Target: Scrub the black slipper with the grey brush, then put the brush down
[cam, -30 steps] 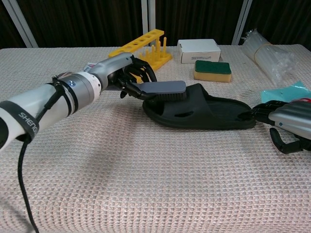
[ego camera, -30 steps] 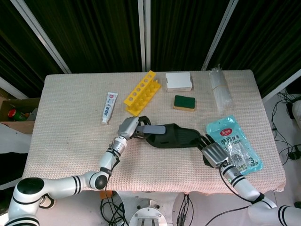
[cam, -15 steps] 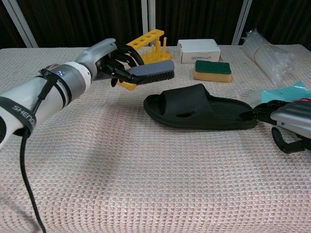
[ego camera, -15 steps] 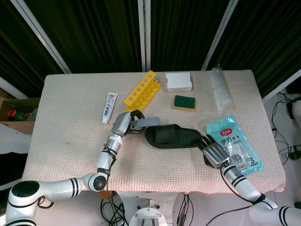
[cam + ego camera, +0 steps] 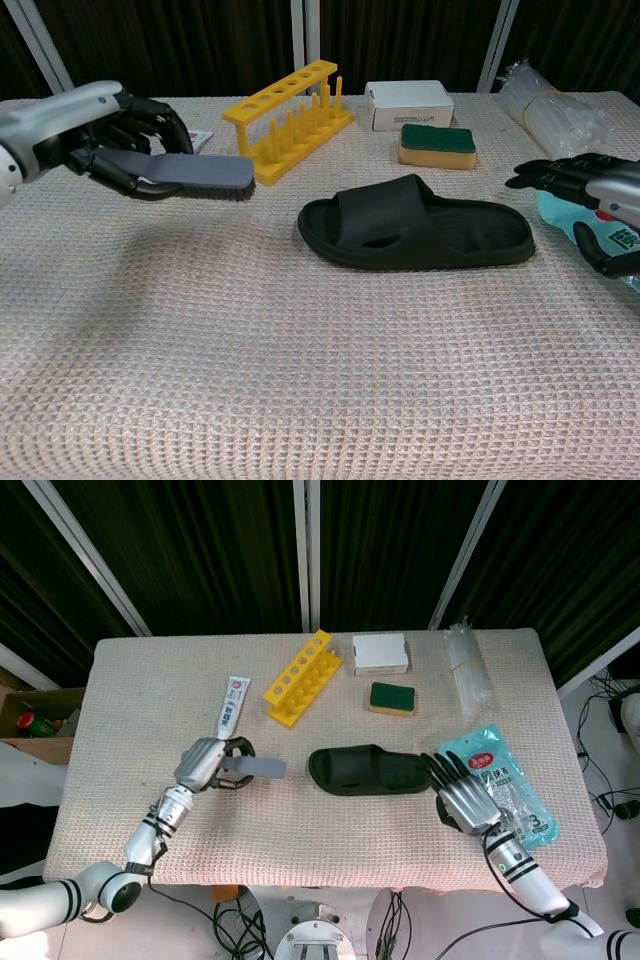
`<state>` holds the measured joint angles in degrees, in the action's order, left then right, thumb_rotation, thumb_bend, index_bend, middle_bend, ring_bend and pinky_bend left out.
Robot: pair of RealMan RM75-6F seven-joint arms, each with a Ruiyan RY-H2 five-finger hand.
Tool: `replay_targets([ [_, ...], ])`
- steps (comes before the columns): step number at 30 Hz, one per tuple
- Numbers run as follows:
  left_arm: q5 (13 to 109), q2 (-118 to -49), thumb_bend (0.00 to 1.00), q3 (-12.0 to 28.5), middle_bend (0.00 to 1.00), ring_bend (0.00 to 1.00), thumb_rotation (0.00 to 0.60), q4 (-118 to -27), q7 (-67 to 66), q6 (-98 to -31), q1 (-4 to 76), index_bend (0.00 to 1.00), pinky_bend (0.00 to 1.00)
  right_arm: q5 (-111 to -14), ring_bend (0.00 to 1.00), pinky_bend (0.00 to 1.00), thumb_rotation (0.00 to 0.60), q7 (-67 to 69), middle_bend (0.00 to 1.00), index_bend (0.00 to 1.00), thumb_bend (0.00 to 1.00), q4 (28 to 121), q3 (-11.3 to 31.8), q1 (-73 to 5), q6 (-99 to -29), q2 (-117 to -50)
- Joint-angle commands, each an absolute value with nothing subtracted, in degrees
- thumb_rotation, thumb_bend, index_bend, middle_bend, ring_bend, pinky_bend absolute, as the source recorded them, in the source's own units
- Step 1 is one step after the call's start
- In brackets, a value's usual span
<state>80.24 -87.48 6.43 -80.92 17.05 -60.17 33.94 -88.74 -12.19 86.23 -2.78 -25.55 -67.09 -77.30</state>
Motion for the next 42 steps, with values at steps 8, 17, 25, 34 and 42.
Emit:
replay_targets([
  [8,85.46,-90.34,0.47,1.75,0.81,0.69,0.600,-69.85,21.64,-61.68,31.89,0.78,0.72,-95.47,0.00,0.00,0.470,-2.27,0.00,0.00,0.77,83.90,0.20,-20.47,-82.92,-76.25],
  [17,85.80,-94.16,0.47,1.25,0.81,0.69,0.600,-63.15,25.74,-61.35,31.69,0.78,0.72,-95.38,0.00,0.00,0.471,-2.13,0.00,0.00,0.77,84.91,1.25,-19.91,-83.58,-75.19],
  [25,84.93,-94.97,0.47,0.91,0.80,0.68,0.600,-60.76,27.01,-59.04,31.80,0.77,0.72,-95.31,0.00,0.00,0.471,-2.37,0.00,0.00,0.76,84.62,1.45,-19.72,-82.88,-75.54],
  [34,85.24,-95.36,0.46,0.84,0.74,0.62,0.600,-60.43,25.31,-58.55,32.20,0.70,0.68,-95.32,0.00,0.00,0.471,-3.42,0.00,0.00,0.80,85.09,1.81,-19.84,-82.05,-75.46],
  [42,85.78,-94.02,0.45,-0.02,0.50,0.43,0.435,-61.50,24.55,-57.43,32.48,0.48,0.55,-95.51,0.00,0.00,0.469,-4.01,0.00,0.00,0.79,84.87,2.13,-19.53,-82.43,-75.49],
])
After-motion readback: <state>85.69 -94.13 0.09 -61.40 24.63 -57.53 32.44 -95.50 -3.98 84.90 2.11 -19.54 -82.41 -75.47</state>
